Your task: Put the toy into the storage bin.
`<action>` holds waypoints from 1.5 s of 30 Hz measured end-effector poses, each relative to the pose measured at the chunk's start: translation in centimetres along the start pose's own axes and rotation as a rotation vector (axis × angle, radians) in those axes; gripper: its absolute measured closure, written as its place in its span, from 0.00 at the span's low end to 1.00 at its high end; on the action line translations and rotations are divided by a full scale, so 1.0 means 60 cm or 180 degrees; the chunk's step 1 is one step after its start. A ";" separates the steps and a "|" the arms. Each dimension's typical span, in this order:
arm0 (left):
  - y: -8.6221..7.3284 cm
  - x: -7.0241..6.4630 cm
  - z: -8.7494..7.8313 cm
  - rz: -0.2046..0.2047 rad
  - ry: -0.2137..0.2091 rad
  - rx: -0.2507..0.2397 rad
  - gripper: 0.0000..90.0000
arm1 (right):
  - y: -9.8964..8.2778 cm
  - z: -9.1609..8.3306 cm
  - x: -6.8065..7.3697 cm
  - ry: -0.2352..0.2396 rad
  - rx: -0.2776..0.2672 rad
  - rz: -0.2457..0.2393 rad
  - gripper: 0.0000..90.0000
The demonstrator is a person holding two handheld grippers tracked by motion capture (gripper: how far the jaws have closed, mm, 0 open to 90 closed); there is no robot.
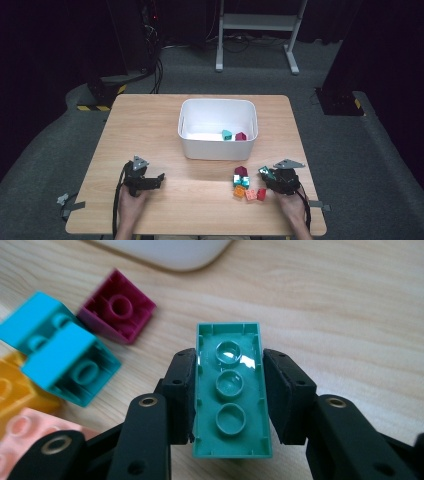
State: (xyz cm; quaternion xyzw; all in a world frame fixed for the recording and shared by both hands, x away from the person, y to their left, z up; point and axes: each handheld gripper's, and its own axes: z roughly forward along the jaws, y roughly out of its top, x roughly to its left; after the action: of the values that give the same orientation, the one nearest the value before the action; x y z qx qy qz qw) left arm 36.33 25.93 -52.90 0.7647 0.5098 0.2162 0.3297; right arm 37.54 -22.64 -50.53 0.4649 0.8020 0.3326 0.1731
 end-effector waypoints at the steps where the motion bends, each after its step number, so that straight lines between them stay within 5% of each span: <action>1: 0.000 0.000 0.000 0.0000 0.0000 0.0000 0.10 | 0.003 -0.003 0.000 0.0009 -0.0016 -0.0005 0.65; 20: 0.000 0.000 0.000 0.0000 0.0000 0.0000 0.10 | 0.066 -0.048 0.015 0.0250 -0.0281 -0.0153 0.65; 45: 0.000 0.000 0.000 -0.0001 0.0004 -0.0004 0.11 | 0.154 -0.107 0.010 0.0546 -0.0544 -0.0143 0.65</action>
State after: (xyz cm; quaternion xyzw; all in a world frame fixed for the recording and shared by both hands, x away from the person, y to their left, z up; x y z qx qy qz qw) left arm 36.31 25.92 -52.90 0.7642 0.5099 0.2170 0.3299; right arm 39.30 -21.28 -39.47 0.4003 0.7928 0.4343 0.1503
